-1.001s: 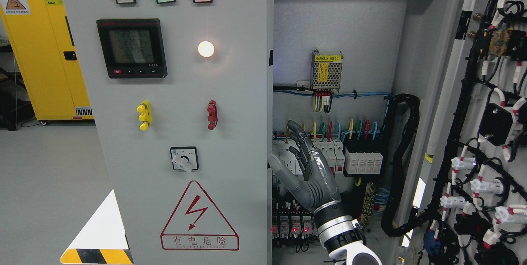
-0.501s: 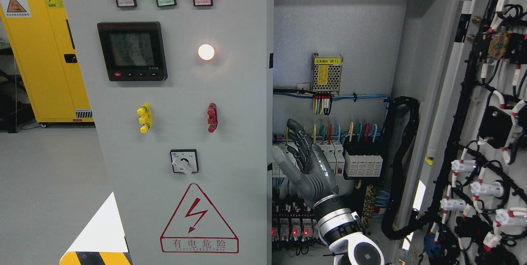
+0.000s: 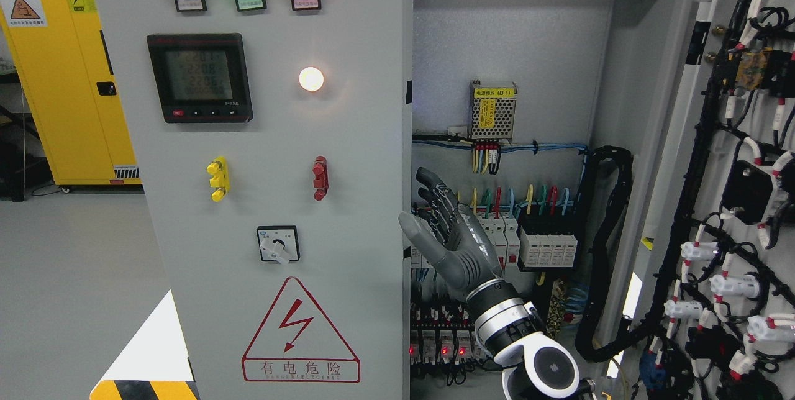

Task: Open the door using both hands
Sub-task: 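Hook the right hand fingers behind the lit door's inner edge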

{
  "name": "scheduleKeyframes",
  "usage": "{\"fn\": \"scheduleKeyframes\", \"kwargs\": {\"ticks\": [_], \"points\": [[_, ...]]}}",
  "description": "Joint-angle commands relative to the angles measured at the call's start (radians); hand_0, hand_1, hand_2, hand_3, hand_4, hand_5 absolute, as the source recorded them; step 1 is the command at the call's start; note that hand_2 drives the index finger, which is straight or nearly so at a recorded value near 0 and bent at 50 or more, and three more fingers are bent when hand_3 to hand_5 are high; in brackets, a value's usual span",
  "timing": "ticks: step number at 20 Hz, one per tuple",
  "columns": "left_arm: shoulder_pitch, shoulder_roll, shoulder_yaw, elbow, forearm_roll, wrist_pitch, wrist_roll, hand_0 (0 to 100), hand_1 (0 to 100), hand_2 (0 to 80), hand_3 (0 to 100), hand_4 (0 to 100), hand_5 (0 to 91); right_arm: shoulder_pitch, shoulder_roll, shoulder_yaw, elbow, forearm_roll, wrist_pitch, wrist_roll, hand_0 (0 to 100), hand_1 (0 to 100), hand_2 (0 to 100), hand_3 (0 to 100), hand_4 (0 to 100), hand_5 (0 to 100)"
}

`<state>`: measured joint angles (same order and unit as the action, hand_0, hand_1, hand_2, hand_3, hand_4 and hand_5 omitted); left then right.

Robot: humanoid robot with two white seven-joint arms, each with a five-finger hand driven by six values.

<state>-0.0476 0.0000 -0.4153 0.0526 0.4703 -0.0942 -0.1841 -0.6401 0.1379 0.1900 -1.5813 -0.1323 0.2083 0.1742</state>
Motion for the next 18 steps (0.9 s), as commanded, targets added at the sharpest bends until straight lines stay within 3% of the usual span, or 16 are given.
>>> {"fn": "scheduleKeyframes", "kwargs": {"ticks": [1,7,10,14,18], "points": [[0.0,-0.006,0.001,0.0,0.001,-0.002,0.0,12,56,0.0,0,0,0.0,-0.027,-0.001,-0.035,0.053,-0.09,0.0,0.025,0,50,4,0,0,0],[0.0,-0.006,0.001,0.001,0.001,-0.002,0.0,12,56,0.0,0,0,0.0,-0.059,-0.009,-0.037,0.118,-0.161,-0.003,0.04,0,50,4,0,0,0],[0.0,-0.006,0.001,0.001,0.001,-0.004,0.0,12,56,0.0,0,0,0.0,-0.078,-0.011,-0.058,0.155,-0.162,-0.004,0.125,0,50,4,0,0,0],[0.0,-0.005,0.001,0.001,0.001,-0.004,0.0,12,56,0.0,0,0,0.0,-0.099,-0.011,-0.086,0.181,-0.165,-0.003,0.142,0,50,4,0,0,0],[0.0,-0.005,0.001,0.001,0.001,-0.004,0.0,12,56,0.0,0,0,0.0,-0.116,-0.012,-0.087,0.218,-0.167,-0.001,0.22,0,50,4,0,0,0]]}}
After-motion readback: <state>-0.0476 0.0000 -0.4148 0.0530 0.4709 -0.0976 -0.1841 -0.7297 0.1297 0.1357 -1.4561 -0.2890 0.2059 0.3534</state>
